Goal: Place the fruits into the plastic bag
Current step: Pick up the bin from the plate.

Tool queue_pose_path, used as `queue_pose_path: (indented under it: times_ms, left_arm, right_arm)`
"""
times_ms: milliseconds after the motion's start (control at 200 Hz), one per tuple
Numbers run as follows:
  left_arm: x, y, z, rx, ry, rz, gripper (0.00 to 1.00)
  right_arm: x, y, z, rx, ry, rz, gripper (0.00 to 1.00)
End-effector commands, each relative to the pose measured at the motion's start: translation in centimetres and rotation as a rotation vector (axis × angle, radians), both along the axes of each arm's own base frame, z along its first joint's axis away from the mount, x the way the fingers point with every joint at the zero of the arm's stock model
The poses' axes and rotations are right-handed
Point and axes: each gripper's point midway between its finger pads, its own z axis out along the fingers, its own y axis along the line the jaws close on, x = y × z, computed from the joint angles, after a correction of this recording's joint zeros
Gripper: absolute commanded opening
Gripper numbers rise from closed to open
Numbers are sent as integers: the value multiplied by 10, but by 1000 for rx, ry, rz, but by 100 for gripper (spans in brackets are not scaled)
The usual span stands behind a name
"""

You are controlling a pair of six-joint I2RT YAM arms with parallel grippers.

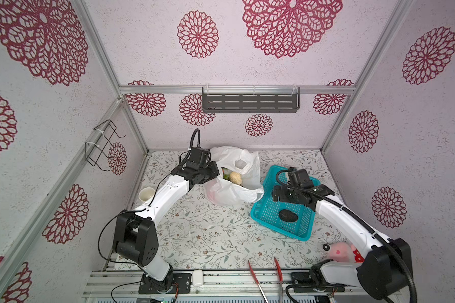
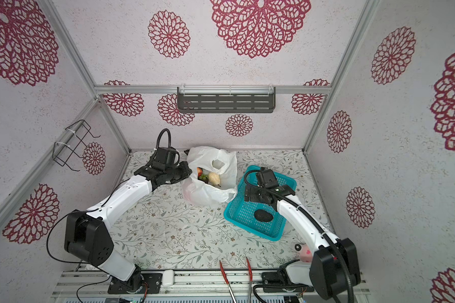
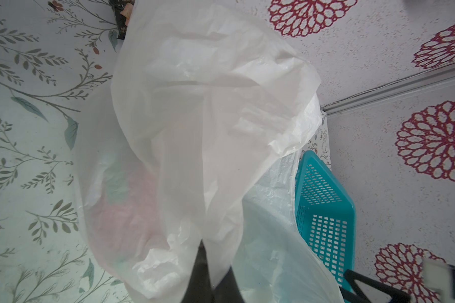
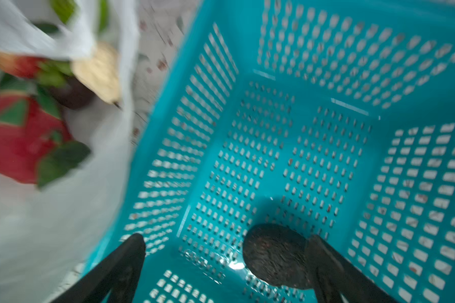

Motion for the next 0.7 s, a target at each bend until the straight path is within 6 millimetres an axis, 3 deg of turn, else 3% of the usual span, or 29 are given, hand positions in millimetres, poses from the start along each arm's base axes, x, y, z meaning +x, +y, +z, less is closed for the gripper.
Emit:
queue_pose_path:
  times_ms: [0,245,565,695]
  left_arm:
    - [5,-5,12,-14,-32,-11,0]
    - [3,-5,5,-8,-15,-12,0]
    - [7,-6,6,-8,-14,-12,0]
    - [6,-7,8,-12,-16,-19,0]
  right_arm:
    - [-17,-22,-19,-90,82,-59,99]
    - [-30,-40,-50,-217,188,-73,99]
    - [-27,-33,-78,-222,260,-64,98]
    - [-25,-30,-88,-200,289,-91,90]
